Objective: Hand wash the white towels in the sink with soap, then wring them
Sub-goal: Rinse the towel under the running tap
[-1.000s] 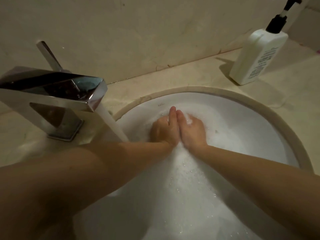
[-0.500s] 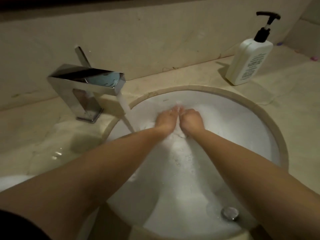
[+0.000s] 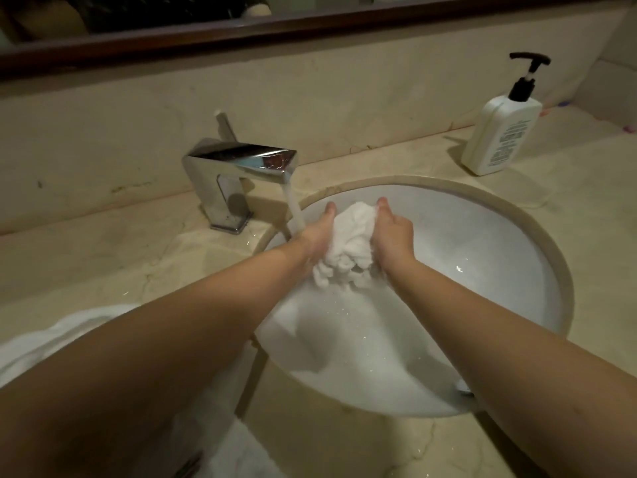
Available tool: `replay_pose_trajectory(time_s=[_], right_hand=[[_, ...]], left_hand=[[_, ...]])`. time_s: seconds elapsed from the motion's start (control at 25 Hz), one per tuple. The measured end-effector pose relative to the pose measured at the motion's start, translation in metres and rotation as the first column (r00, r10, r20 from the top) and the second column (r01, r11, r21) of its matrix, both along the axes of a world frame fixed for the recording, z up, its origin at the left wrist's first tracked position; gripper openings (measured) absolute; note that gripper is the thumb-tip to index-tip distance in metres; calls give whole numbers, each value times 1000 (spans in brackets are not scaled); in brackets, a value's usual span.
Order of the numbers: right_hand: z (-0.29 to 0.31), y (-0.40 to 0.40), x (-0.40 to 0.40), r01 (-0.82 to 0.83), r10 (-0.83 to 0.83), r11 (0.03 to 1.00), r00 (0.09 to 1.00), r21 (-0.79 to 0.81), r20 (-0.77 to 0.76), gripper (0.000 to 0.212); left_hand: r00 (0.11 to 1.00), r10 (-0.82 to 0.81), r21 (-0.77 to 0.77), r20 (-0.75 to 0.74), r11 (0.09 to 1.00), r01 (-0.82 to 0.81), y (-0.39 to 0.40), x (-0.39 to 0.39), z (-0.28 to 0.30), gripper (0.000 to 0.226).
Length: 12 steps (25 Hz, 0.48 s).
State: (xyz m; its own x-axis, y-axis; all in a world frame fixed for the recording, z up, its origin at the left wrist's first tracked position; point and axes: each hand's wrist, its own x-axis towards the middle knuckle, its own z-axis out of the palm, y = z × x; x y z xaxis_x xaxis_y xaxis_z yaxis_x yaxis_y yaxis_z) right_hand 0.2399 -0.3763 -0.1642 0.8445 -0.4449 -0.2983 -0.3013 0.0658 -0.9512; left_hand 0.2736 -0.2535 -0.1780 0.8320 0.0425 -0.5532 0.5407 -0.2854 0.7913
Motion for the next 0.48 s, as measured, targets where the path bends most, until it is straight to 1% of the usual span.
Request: replay_pose_trajectory(time_s=[0.08, 0.2, 0.24, 0.28, 0.32, 0.36, 0.4, 0.44, 0.48], right_hand=[[7, 7, -3, -54, 54, 998, 999, 38, 8, 48], [14, 15, -5, -153, 152, 988, 986, 0, 72, 41], [17, 18, -6, -191, 191, 982, 977, -14, 97, 40], [18, 20, -6, -242, 244, 970, 964, -33, 101, 41], [18, 22, -7, -308, 312, 950, 947, -54, 78, 46], [19, 23, -10, -385, 388, 921, 921, -64, 29, 52], [18, 23, -12, -471, 471, 880, 882, -64, -18, 53], [18, 21, -14, -538, 536, 840, 843, -65, -48, 49], [16, 19, -16, -567, 563, 820, 824, -81, -63, 44]], left_hand=[[997, 71, -45, -8, 996, -71, 7, 1, 2, 111], [989, 151, -56, 7, 987, -150, 21, -12, 32, 103], [986, 166, -102, -15, 981, -166, 25, -16, 44, 101], [984, 163, -195, -74, 965, -174, 28, -25, 55, 93], [980, 158, -297, -121, 936, -188, 32, -28, 55, 75], [971, 162, -355, -177, 910, -216, 36, -33, 56, 53], [957, 170, -412, -235, 874, -256, 38, -39, 56, 38], [940, 160, -450, -301, 845, -288, 39, -45, 56, 32], [924, 148, -511, -354, 797, -323, 41, -50, 55, 33]])
